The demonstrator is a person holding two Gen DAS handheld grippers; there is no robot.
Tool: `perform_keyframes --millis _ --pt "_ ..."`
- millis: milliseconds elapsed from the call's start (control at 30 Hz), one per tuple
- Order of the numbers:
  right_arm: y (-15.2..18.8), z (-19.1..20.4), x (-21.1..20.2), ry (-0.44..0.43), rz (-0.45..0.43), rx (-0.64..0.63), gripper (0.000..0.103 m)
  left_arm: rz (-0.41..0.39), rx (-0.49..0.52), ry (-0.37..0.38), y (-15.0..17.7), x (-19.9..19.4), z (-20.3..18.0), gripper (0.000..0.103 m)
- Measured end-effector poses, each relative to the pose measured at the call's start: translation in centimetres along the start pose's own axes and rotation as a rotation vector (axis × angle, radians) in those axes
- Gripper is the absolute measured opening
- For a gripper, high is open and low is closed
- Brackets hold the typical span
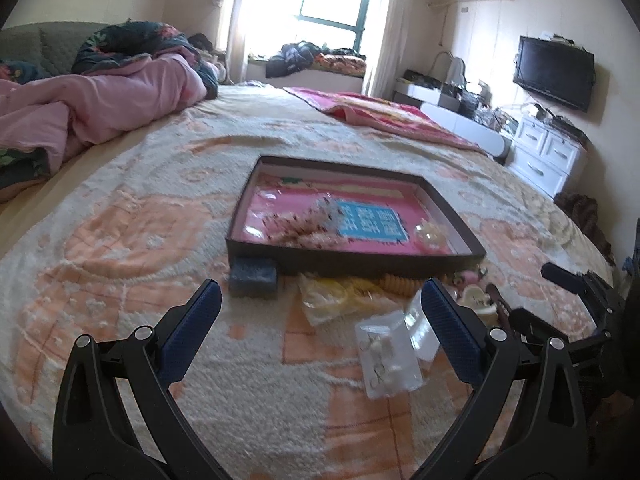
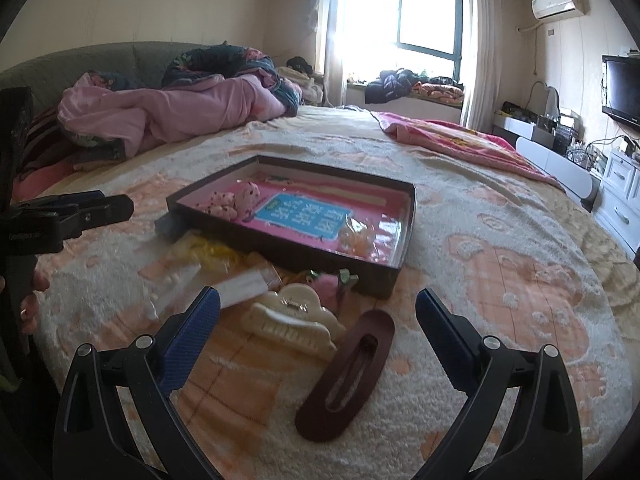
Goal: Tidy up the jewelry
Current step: 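Grasp the clear earring bag with the left gripper while the right grasps the white claw clip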
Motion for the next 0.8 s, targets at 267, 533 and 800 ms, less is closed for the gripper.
perform_keyframes --millis 267,533,800 --pt "0.9 -0.4 -0.2 0.004 0.025 -0.015 0.095 0.077 0.056 0.061 1.6 1.0 -2.2 0.092" --pt "1.1 -0.9 0.8 0.004 0.042 -0.039 0.095 0.138 0.083 0.125 2.7 2.4 -3.6 0.092" --pt "0.9 -1.2 2.0 0.009 0.057 -0.087 0.094 0.187 0.066 0.182 3.4 3.9 -3.9 0.092"
Point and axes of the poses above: each gripper's, at about its wrist camera, not at the fingertips, and x roughly the way its jaws point, z to its left, y to its underside, the point moved 3 cm from there along x, roughly the way its jaws point, and after that the axes turned 9 degrees about x, right-handed, at the moved point
